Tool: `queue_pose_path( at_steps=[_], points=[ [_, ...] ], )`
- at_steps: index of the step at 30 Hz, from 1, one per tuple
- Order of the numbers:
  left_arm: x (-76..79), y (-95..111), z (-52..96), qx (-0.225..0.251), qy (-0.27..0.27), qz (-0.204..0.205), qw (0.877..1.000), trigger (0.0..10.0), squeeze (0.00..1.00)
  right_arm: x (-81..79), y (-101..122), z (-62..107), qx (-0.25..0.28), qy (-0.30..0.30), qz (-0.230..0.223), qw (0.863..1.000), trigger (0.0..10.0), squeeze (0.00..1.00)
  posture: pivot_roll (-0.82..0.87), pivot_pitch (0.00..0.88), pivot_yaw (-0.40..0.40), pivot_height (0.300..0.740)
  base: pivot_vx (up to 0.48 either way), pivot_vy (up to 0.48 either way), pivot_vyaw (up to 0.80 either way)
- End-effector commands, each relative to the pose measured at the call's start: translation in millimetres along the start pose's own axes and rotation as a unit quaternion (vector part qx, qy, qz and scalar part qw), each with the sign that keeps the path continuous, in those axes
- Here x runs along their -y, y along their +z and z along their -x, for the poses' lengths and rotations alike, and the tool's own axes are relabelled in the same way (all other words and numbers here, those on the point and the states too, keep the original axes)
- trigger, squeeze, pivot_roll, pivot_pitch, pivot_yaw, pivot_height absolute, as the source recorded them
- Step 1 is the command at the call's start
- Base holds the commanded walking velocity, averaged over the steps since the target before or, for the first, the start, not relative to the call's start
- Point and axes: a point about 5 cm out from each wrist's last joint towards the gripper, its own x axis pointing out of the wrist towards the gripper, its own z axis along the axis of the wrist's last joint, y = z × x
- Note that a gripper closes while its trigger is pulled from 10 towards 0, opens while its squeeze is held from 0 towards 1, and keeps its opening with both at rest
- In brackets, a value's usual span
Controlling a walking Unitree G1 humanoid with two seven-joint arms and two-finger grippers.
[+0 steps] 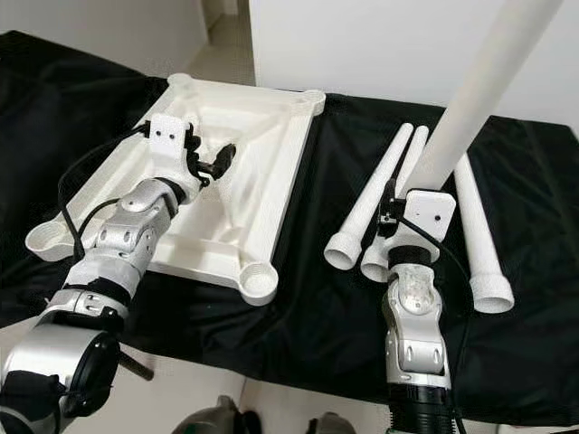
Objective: Building children table
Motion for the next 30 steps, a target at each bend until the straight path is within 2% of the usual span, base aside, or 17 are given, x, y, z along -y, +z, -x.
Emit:
queue_pose_path(
  at_steps=[1,3,14,17,18,19,20,22,24,26,28,29,30],
  points=[
    [-6.0,2,2.0,0.000,0.009,-0.008,1.000,10.0,0.00,-4.1,5,-0.8,0.014,0.005,-0.006,1.000,10.0,0.00,0.03,0.000,0.033,0.740,0.000,0.424,0.00],
    [-6.0,2,2.0,0.000,0.009,-0.008,1.000,10.0,0.00,-4.1,5,-0.8,0.014,0.005,-0.006,1.000,10.0,0.00,0.03,0.000,0.033,0.740,0.000,0.424,0.00],
    [-3.9,5,4.6,0.010,-0.010,-0.038,0.999,10.0,0.00,-7.1,3,-0.4,0.010,0.012,-0.006,1.000,10.0,0.00,0.03,0.000,0.029,0.740,0.000,0.000,0.00],
    [4.6,11,8.3,0.033,-0.105,-0.056,0.992,10.0,0.00,-10.9,3,-1.4,0.006,0.021,-0.008,1.000,10.0,0.00,0.00,0.000,0.031,0.740,0.000,0.000,0.00],
    [4.6,11,8.3,0.033,-0.105,-0.056,0.992,10.0,0.00,-10.9,3,-1.4,0.006,0.021,-0.008,1.000,10.0,0.00,0.00,0.000,0.031,0.740,0.000,0.000,0.00],
    [7.4,12,10.2,0.034,-0.140,-0.053,0.988,10.0,0.00,-11.3,3,-1.5,0.006,0.022,-0.007,1.000,10.0,0.00,0.00,0.000,0.032,0.740,0.000,0.000,0.00],
    [7.4,12,10.2,0.034,-0.140,-0.053,0.988,10.0,0.00,-11.3,3,-1.5,0.006,0.022,-0.007,1.000,10.0,0.00,0.00,0.000,0.032,0.740,0.000,0.000,0.00],
    [10.3,12,13.5,0.029,-0.191,-0.054,0.980,10.0,0.00,-11.0,3,-1.4,0.005,0.024,-0.003,1.000,10.0,0.00,0.00,0.000,0.036,0.740,0.000,0.000,0.00],
    [16.3,8,20.2,0.012,-0.257,-0.074,0.964,10.0,0.00,-9.1,2,-1.1,0.003,0.022,0.001,1.000,10.0,0.00,0.00,0.000,0.038,0.740,0.000,0.000,0.00],
    [17.9,7,22.1,0.007,-0.272,-0.080,0.959,10.0,0.00,-8.6,2,-1.0,0.003,0.022,0.001,1.000,10.0,0.00,0.00,0.000,0.038,0.740,0.000,0.000,0.00],
    [22.9,-1,32.2,-0.021,-0.348,-0.101,0.932,10.0,0.00,-6.2,2,-1.3,0.002,0.017,0.003,1.000,10.0,0.00,0.00,0.000,0.041,0.740,0.000,0.000,0.00],
    [22.9,-1,32.2,-0.021,-0.348,-0.101,0.932,10.0,0.00,-6.2,2,-1.3,0.002,0.017,0.003,1.000,10.0,0.00,0.00,0.000,0.041,0.740,0.000,0.000,0.00],
    [23.7,-5,35.3,-0.036,-0.370,-0.108,0.922,10.0,0.00,-5.5,2,-1.4,0.002,0.015,0.004,1.000,10.0,0.00,0.00,0.000,0.041,0.740,0.000,0.000,0.00]
  ],
)
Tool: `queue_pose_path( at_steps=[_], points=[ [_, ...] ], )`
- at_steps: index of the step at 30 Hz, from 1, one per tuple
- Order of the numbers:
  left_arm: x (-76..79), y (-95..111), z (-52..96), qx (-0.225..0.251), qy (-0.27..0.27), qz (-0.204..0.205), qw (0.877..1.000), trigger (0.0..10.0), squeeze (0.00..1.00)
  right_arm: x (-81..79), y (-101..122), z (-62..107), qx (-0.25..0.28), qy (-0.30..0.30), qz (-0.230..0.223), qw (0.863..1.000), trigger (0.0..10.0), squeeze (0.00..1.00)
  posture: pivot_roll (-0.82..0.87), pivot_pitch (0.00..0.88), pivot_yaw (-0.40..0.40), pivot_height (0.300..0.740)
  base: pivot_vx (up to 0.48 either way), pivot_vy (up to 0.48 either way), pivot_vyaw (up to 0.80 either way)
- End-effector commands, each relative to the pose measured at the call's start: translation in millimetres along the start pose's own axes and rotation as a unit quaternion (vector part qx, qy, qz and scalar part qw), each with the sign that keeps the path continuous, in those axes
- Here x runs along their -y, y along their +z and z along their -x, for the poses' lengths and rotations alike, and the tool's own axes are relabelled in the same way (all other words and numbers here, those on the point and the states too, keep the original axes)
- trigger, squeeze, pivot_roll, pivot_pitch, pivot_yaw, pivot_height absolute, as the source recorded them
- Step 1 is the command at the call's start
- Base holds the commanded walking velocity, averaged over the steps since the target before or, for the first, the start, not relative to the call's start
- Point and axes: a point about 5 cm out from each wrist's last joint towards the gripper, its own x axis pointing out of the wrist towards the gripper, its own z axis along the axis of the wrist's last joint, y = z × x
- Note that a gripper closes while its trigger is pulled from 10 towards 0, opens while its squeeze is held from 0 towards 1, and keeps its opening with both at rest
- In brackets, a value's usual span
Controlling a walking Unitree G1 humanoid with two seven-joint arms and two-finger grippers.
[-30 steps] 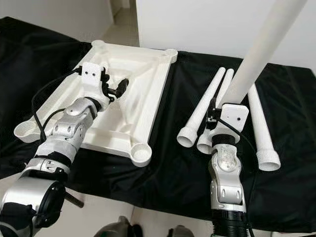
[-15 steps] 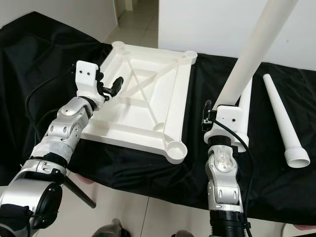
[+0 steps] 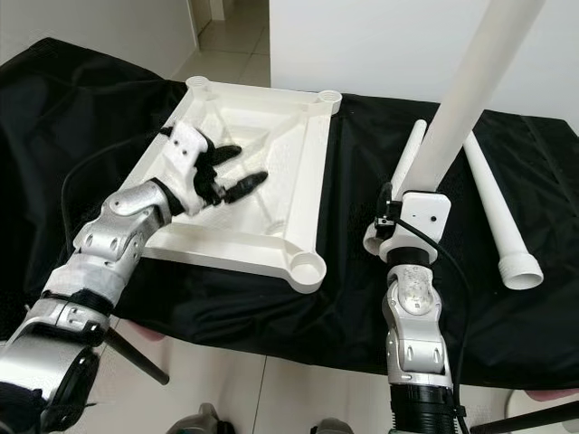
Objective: Building children table
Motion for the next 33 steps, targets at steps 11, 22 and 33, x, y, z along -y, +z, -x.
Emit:
queue_pose_path(
  at_steps=[11,22,33],
  points=[
    [6.9,-22,8.6,-0.101,-0.090,-0.055,0.989,10.0,0.00,5.4,0,-1.3,-0.001,-0.008,0.010,1.000,10.0,0.00,0.00,0.000,0.055,0.740,0.000,0.000,0.00],
    [25.2,-49,14.9,-0.193,-0.164,-0.106,0.962,10.0,0.00,13.6,0,-2.7,-0.002,-0.020,0.021,1.000,10.0,0.00,0.00,0.000,0.061,0.740,0.000,0.000,0.00],
    [25.4,-59,1.3,-0.227,-0.137,-0.150,0.952,10.0,0.00,14.7,0,-2.1,-0.004,-0.024,0.023,0.999,10.0,0.00,-0.01,0.000,0.068,0.740,0.000,0.000,0.00]
  ],
)
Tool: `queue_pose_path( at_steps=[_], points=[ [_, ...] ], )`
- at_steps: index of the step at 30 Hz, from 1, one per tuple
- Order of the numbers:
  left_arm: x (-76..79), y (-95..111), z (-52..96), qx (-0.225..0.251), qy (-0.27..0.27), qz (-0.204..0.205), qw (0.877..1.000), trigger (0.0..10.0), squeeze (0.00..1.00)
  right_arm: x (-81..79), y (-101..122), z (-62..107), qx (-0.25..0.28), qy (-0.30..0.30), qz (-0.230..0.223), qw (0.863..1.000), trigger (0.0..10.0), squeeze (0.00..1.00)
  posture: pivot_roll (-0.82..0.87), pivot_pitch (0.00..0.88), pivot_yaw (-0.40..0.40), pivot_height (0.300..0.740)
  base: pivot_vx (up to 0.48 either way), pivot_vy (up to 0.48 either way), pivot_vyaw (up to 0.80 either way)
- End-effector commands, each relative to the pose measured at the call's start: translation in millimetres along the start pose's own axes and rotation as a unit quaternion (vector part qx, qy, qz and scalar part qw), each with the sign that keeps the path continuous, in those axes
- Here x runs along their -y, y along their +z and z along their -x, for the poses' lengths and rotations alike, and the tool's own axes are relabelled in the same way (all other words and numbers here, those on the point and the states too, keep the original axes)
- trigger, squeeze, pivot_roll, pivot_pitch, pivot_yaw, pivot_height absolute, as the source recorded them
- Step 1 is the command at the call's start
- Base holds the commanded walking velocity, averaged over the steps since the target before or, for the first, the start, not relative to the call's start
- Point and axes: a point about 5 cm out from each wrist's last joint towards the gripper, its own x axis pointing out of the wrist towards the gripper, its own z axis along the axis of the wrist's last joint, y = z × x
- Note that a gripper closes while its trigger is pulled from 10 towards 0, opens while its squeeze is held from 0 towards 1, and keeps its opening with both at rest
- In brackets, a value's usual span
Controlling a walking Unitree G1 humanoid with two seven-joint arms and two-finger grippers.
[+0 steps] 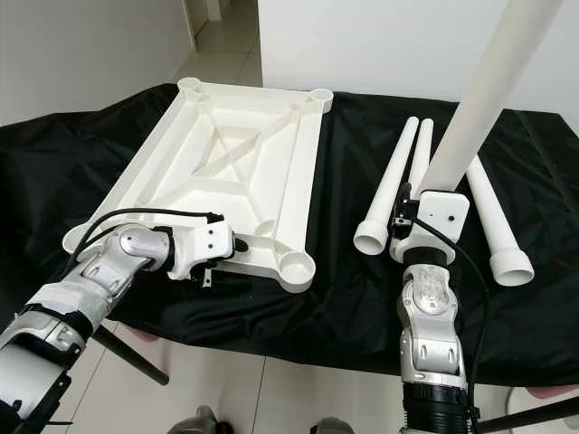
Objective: Building children table
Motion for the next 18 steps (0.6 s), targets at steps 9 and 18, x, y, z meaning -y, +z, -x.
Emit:
queue_pose_path(
  at_steps=[9,18],
  points=[
    [-13.8,15,-13.3,0.016,0.059,0.012,0.998,0.0,0.00,-1.4,-1,2.1,-0.005,-0.003,0.004,1.000,10.0,0.00,-0.02,0.000,0.075,0.740,0.000,0.000,0.00],
    [-13.3,37,-28.6,0.057,0.042,-0.002,0.998,0.0,0.00,-0.5,-3,4.8,-0.010,-0.007,0.004,1.000,10.0,0.00,-0.02,0.000,0.083,0.740,0.000,0.000,0.00]
  ],
)
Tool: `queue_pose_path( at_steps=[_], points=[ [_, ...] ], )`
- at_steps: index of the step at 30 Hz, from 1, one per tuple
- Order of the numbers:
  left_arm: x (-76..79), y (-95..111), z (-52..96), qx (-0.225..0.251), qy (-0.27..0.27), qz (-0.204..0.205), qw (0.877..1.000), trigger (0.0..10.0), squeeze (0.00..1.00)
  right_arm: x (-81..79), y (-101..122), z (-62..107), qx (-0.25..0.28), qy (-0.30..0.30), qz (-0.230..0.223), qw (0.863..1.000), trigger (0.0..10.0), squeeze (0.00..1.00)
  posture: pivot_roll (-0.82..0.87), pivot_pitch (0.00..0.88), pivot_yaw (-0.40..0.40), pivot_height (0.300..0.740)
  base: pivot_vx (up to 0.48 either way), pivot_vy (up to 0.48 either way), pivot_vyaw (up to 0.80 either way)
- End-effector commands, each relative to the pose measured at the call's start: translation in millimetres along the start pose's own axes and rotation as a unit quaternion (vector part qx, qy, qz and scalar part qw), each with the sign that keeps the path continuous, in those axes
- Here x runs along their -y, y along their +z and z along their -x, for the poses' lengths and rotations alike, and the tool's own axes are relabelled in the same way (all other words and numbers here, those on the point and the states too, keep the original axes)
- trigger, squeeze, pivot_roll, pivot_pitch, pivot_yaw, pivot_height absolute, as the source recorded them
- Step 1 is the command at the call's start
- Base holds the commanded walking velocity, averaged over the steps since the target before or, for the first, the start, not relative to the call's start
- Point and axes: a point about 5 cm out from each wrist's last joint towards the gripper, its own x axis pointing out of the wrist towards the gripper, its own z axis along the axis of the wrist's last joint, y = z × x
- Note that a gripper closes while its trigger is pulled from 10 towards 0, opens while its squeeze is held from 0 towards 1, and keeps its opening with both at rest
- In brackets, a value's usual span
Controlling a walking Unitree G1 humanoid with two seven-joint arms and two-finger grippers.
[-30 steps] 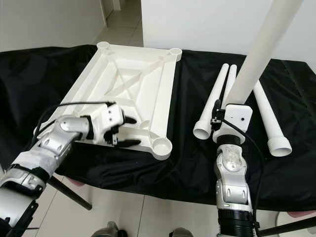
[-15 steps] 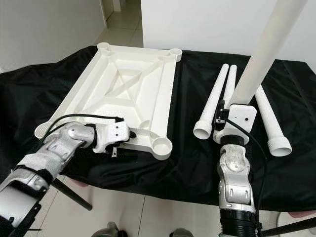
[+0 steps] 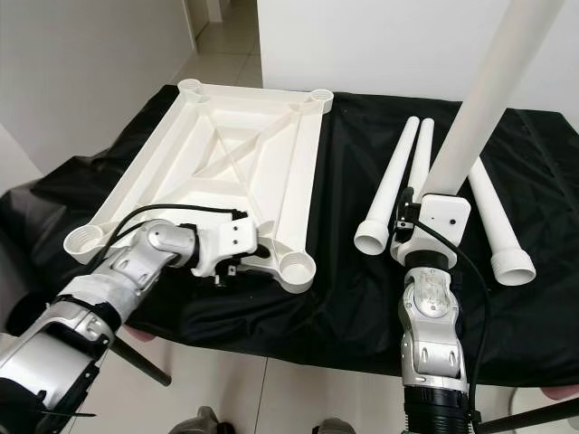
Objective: Building children table
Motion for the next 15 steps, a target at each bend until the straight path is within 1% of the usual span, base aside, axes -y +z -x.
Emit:
queue_pose_path(
  at_steps=[1,3,5,6,7,8,9,10,11,12,13,14,15],
  points=[
    [-10.7,6,0.0,0.000,0.057,-0.016,0.998,0.0,0.00,-2.5,2,1.3,0.001,0.000,0.000,1.000,10.0,0.00,-0.02,0.000,0.083,0.740,0.000,0.000,0.00],
    [-10.3,11,-4.3,0.005,0.053,-0.024,0.998,0.0,0.00,-3.8,1,1.5,0.000,0.003,-0.001,1.000,10.0,0.00,-0.02,0.000,0.084,0.740,0.000,0.000,0.00],
    [-10.3,11,-4.3,0.005,0.053,-0.024,0.998,0.0,0.00,-3.8,1,1.5,0.000,0.003,-0.001,1.000,10.0,0.00,-0.02,0.000,0.084,0.740,0.000,0.000,0.00],
    [-9.7,16,-9.3,0.014,0.051,-0.019,0.998,0.0,0.00,-4.6,1,1.6,0.000,0.005,-0.001,1.000,10.0,0.00,-0.02,0.000,0.085,0.740,0.000,0.000,0.00],
    [-9.0,18,-10.8,0.017,0.049,-0.018,0.999,0.0,0.00,-4.8,1,1.7,-0.001,0.005,-0.001,1.000,10.0,0.00,-0.02,0.000,0.085,0.740,0.000,0.000,0.00],
    [-7.8,19,-13.3,0.019,0.048,-0.020,0.998,2.5,0.00,-4.9,1,1.6,-0.001,0.005,-0.001,1.000,10.0,0.00,-0.02,0.000,0.086,0.740,0.000,0.000,0.00],
    [-7.1,20,-15.1,0.019,0.049,-0.022,0.998,4.7,0.00,-5.0,1,1.6,-0.001,0.006,-0.002,1.000,10.0,0.00,-0.02,0.000,0.086,0.740,0.000,0.000,0.00],
    [-7.1,20,-15.1,0.019,0.049,-0.022,0.998,4.7,0.00,-5.0,1,1.6,-0.001,0.006,-0.002,1.000,10.0,0.00,-0.02,0.000,0.086,0.740,0.000,0.000,0.00],
    [-6.3,20,-16.5,0.019,0.049,-0.023,0.998,8.0,0.00,-5.1,1,1.8,-0.001,0.007,-0.002,1.000,10.0,0.00,-0.02,0.000,0.085,0.740,0.000,0.000,0.00],
    [-5.8,21,-17.3,0.020,0.049,-0.024,0.998,8.0,0.00,-5.2,1,1.9,-0.001,0.007,-0.003,1.000,10.0,0.00,-0.02,0.000,0.085,0.740,0.000,0.000,0.00],
    [-4.7,23,-19.0,0.030,0.048,-0.020,0.998,9.2,0.00,-5.5,1,2.0,-0.002,0.008,-0.005,1.000,10.0,0.00,-0.02,0.000,0.085,0.740,0.000,0.000,0.00],
    [-4.7,23,-19.0,0.030,0.048,-0.020,0.998,9.2,0.00,-5.5,1,2.0,-0.002,0.008,-0.005,1.000,10.0,0.00,-0.02,0.000,0.085,0.740,0.000,0.000,0.00],
    [-4.2,27,-21.0,0.041,0.049,-0.013,0.998,10.0,0.00,-6.0,0,2.0,-0.004,0.010,-0.008,1.000,10.0,0.00,-0.02,0.000,0.082,0.740,0.000,0.000,0.00]
  ],
)
